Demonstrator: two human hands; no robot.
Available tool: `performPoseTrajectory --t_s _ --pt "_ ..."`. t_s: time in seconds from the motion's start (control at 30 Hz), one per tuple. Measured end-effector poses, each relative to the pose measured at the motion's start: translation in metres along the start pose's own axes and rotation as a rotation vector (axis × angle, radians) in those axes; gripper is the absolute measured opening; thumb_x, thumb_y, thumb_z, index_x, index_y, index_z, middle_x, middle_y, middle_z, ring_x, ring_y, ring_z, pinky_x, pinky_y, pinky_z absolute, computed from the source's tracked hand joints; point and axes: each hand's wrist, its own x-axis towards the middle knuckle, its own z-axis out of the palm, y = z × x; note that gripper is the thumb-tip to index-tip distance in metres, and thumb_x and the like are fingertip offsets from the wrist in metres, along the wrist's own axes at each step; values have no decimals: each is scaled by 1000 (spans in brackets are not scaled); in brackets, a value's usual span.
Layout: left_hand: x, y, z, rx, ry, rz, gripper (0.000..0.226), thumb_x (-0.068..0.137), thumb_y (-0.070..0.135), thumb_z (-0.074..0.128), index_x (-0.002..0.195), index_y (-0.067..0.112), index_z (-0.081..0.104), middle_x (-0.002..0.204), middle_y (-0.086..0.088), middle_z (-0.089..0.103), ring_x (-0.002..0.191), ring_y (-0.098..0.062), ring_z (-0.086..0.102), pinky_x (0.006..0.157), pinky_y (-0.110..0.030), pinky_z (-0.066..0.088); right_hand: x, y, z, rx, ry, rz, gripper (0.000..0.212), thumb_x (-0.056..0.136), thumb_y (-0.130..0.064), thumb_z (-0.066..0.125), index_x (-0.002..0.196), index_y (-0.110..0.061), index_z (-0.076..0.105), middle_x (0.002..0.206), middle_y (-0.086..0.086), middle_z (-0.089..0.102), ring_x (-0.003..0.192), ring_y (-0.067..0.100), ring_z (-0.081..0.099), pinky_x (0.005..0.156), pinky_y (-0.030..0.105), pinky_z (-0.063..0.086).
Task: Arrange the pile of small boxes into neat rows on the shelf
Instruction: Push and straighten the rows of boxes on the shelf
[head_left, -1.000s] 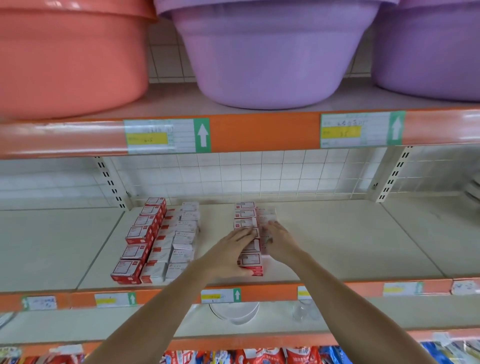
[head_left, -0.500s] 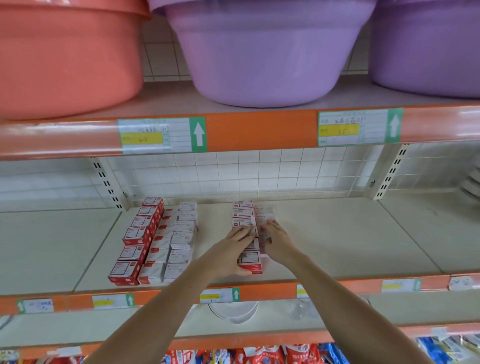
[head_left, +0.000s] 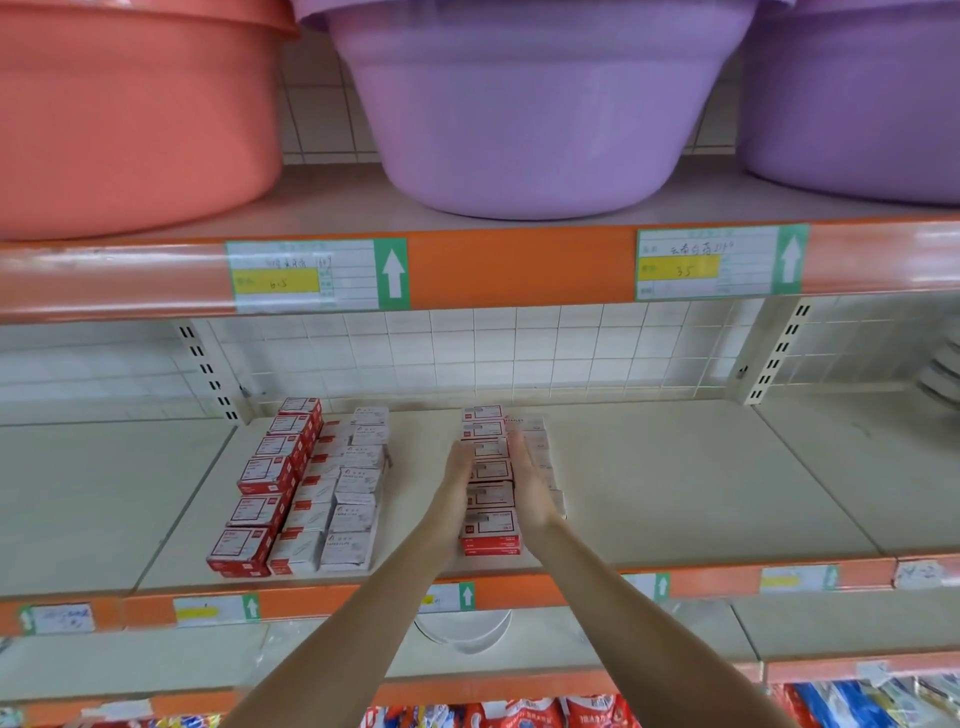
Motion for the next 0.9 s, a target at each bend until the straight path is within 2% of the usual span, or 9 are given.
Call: performPoseTrajectory --t_s 0.13,0.2,0.27,0.33,0.43,0.5,0.57,0.73,0.9 --pt "4 -6 -2 3 41 -56 52 101 59 32 126 27 64 119 -3 71 109 -20 69 98 -40 51 14 20 -6 9 -59 28 81 76 -93 32 146 -53 30 154 -17 36 145 13 30 120 52 19" --pt "8 -4 -7 8 48 -82 57 99 62 32 129 25 62 122 -5 70 112 -23 67 100 -43 50 -6 -8 -1 68 -39 73 72 87 -82 31 146 -40 41 147 -8 49 138 17 43 115 49 33" --pt "15 -5 -16 -6 22 -114 64 97 65 29 133 21 59 128 -9 66 117 -27 64 101 -45 48 -13 -22 -3 147 -18 32 61 100 -63 23 137 -24 54 130 2 64 122 18 60 98 36 51" --pt "19 -2 -19 -16 11 -137 71 95 70 29 136 19 58 130 -12 65 119 -30 63 104 -50 46 -3 -20 -10 183 16 -18 61 104 -53 18 131 -15 58 121 7 69 113 20 66 89 30 56" --pt "27 -5 -18 -28 16 -172 76 90 76 32 136 21 58 128 -11 66 118 -29 63 104 -49 47 6 -19 -2 109 41 24 69 96 -70 25 140 -23 52 134 3 61 125 23 57 104 46 48" --pt "27 -5 -9 7 44 -118 60 96 68 27 128 29 61 115 2 72 104 -10 70 87 -30 56 17 -6 1 69 -2 92 81 81 -88 32 147 -42 36 152 -11 41 141 17 38 117 53 28" --pt "24 -5 -2 50 60 -91 52 100 63 23 121 36 61 107 12 72 92 1 70 75 -20 55 19 -1 4 32 -7 95 79 80 -89 31 149 -50 26 153 -23 28 142 7 27 121 50 18" --pt "31 -5 -11 -8 84 -95 64 95 67 31 132 24 61 125 -6 68 115 -26 65 106 -51 46 32 8 -3 83 -11 80 88 76 -91 36 149 -41 34 152 -9 41 141 17 37 117 55 27" --pt "43 8 -8 7 83 -97 70 93 68 30 130 18 63 125 -11 68 116 -29 65 102 -49 47 47 -4 -10 108 -22 155 97 71 -92 45 140 -24 50 139 4 57 128 28 54 110 58 37"
